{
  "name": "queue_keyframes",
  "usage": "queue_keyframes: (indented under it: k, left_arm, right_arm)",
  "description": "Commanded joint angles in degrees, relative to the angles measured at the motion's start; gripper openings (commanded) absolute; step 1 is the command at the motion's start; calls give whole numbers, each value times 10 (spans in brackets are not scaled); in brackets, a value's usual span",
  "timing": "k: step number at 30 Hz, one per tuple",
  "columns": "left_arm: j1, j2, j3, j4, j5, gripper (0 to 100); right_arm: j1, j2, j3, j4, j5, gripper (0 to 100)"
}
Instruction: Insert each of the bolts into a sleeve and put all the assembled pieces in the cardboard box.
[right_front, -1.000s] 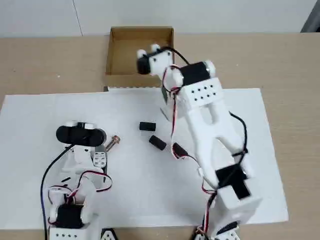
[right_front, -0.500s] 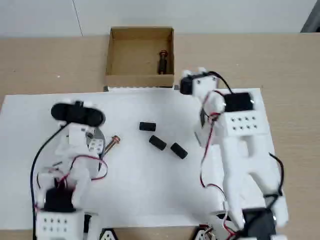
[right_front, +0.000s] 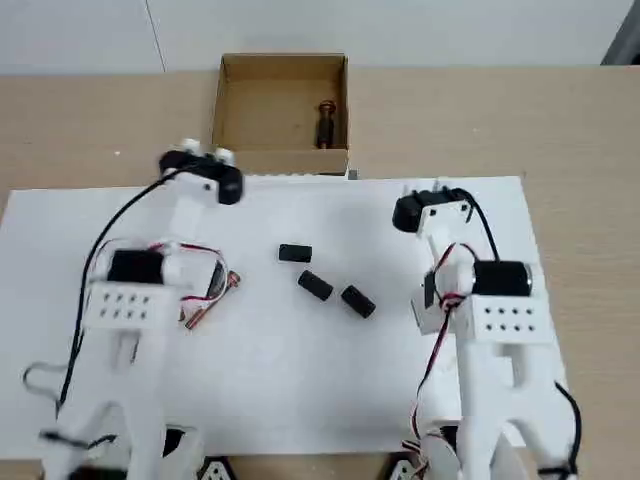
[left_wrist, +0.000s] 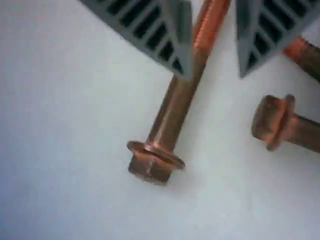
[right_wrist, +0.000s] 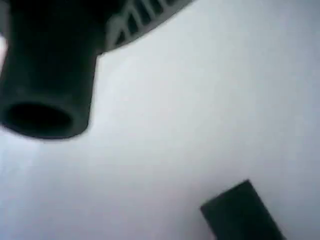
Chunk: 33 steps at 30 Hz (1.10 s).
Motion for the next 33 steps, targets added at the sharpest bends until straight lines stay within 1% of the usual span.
queue_keyframes:
  k: [1,6,11,14,16,18,22,30,33]
  left_arm:
    - [17,48,-53,36,-37,10]
    - [19,110,-87,69,-74,8]
    - [21,149,-122,90,-105,8]
    - [20,172,-130,93,-127,41]
    - [18,186,-130,92,-130,84]
    - [18,193,-130,91,-130,105]
    - [18,202,-140,88,-131,106]
    - [20,203,-138,48,-131,108]
    - [19,224,-140,40,-131,108]
  right_arm:
    - [6,-36,9,-27,-3,3]
    - [6,-44,33,-55,-3,3]
    - [6,-44,37,-58,-3,3]
    - [6,-44,37,-60,-3,3]
    - [6,-44,39,-66,-3,3]
    - [6,-44,39,-66,-3,3]
    - [6,-44,39,-66,-3,3]
    - [6,-44,39,-66,-3,3]
    - [6,-44,39,-66,-3,3]
